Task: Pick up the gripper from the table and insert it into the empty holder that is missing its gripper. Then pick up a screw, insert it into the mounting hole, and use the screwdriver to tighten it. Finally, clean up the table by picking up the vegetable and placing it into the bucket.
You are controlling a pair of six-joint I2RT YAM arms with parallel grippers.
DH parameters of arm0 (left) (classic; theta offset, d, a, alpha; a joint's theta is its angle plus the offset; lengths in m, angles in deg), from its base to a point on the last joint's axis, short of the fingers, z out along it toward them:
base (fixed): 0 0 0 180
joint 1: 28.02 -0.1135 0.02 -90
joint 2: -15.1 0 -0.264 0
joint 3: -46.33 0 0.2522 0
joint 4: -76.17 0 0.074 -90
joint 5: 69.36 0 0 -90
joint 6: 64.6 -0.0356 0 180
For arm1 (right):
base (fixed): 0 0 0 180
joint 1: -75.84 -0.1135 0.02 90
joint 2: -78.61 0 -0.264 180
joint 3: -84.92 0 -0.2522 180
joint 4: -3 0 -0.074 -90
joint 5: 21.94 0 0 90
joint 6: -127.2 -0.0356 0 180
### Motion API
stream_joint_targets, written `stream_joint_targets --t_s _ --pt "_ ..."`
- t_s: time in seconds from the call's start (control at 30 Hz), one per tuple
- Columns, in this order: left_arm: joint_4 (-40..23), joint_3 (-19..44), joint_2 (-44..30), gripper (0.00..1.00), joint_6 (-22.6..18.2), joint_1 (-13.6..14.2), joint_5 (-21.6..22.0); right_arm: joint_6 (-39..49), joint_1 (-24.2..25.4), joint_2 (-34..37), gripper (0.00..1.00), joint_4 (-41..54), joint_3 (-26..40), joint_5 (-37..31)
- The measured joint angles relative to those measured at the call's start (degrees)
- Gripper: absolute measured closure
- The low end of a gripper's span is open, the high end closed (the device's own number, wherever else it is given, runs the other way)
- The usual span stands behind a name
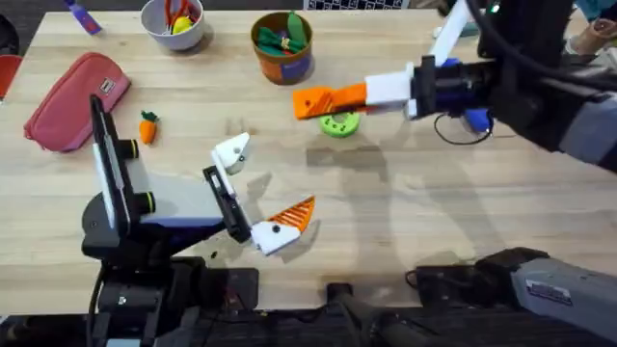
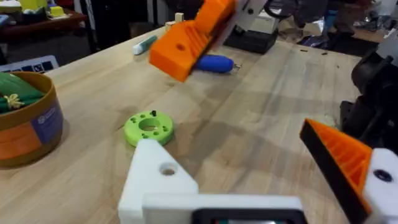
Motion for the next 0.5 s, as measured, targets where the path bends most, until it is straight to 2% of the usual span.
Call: stream_joint_targets --t_s 0.13,0.3,0.5 --pt "0.00 0.00 0.00 0.001 0.00 0.00 0.00 -0.16 0.64 3.73 0.992 -2.30 -1.41 8.49" --pt "0.02 0.00 0.00 0.001 0.00 0.00 -0.01 -0.18 0.64 11.77 0.992 -6.20 -1.47 17.72" --pt "0.00 0.00 0.00 0.001 0.00 0.00 0.00 -0.57 -0.07 21.89 0.992 -6.26 -1.47 21.48"
